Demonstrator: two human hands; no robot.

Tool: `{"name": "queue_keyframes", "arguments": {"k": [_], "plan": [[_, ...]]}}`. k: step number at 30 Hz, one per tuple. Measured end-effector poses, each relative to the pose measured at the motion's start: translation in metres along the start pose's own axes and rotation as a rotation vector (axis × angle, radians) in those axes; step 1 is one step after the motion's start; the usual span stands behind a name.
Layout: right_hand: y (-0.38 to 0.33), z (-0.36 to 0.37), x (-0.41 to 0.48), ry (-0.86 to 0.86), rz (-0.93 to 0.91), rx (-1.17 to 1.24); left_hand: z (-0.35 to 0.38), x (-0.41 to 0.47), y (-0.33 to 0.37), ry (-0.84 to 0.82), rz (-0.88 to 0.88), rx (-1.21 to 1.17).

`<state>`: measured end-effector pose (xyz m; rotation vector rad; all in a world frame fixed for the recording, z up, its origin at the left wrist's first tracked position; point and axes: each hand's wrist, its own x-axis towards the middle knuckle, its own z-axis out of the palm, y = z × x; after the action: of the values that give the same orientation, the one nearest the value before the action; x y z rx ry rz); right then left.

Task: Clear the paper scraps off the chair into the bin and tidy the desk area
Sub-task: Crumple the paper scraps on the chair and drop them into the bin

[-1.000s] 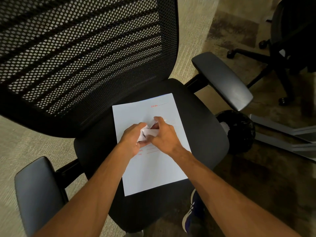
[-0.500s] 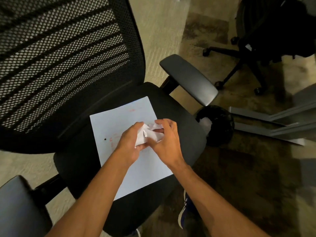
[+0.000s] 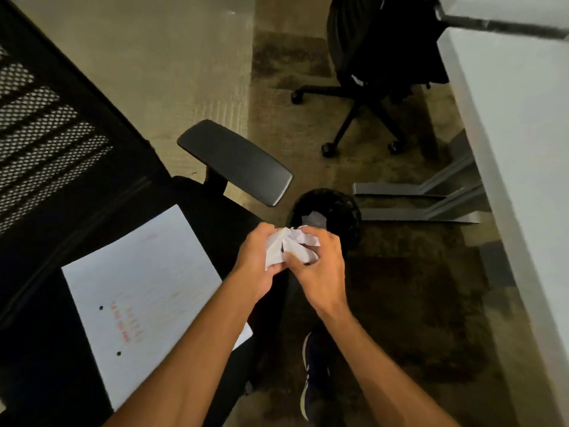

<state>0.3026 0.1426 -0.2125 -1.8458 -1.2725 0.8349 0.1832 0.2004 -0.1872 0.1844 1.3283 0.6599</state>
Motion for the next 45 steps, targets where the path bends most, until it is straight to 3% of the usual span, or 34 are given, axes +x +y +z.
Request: {"name": "queue_keyframes", "arguments": {"k": [8,13,20,25,29,34,37,45], "plan": [[0.054,-0.030,0.064,0.113,0.159,0.071,0.086,0.076,-0.008,-0.100,-0.031,0.082],[0.100,-0.025,0.117,0.117,0.309,0.117,0.123,0.138,-0.016,-0.072,-0.050,0.110],[0.171,-0.006,0.176,0.133,0.480,0.162,0.149,0.208,-0.028,-0.012,-0.147,0.116],[0.207,-0.002,0.200,0.156,0.572,0.262,0.152,0.232,-0.039,-0.147,-0.213,0.250],[0.224,-0.002,0.201,0.171,0.636,0.270,0.145,0.237,-0.050,-0.152,-0.213,0.204],[0.217,-0.010,0.178,0.171,0.678,0.332,0.134,0.216,-0.051,-0.103,-0.178,0.086],[0.190,-0.017,0.154,0.177,0.664,0.380,0.119,0.190,-0.050,-0.172,-0.151,0.009],[0.076,-0.012,0.061,0.065,0.429,0.381,0.049,0.092,-0.035,-0.192,0.057,-0.051]]}}
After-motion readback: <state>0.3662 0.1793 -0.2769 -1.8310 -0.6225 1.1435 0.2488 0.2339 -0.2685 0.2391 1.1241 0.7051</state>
